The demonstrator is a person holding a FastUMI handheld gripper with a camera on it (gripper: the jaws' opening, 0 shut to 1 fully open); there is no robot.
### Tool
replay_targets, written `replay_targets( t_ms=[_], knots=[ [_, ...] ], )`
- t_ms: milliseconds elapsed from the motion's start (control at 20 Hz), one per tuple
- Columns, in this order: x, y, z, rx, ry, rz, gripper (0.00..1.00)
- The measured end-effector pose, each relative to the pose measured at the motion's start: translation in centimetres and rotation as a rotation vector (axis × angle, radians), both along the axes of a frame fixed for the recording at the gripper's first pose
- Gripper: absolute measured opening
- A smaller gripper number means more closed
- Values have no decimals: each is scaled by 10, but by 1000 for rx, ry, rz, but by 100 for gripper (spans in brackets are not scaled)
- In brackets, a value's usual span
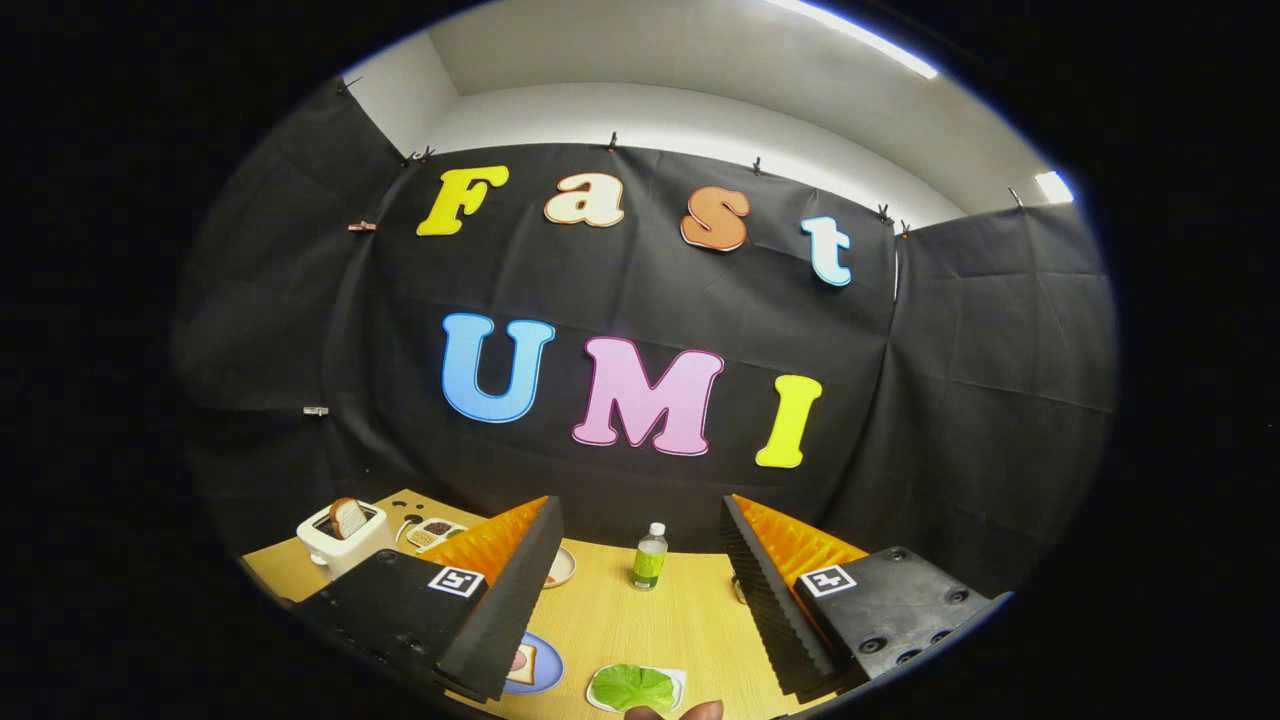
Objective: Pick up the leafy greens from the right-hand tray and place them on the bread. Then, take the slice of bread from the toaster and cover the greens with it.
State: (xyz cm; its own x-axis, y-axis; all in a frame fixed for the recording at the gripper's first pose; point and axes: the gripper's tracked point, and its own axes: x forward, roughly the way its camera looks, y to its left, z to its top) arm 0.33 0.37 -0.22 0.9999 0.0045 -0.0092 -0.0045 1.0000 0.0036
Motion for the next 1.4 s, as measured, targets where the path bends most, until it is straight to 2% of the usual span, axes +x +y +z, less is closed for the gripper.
replay_targets(
  t_ms=[300,650,1400],
  knots=[
    [5,-1,-18,-1,51,14,98],
    [16,-11,-87,-16,226,76,98],
    [0,-10,-354,-124,832,398,97]
  ],
)
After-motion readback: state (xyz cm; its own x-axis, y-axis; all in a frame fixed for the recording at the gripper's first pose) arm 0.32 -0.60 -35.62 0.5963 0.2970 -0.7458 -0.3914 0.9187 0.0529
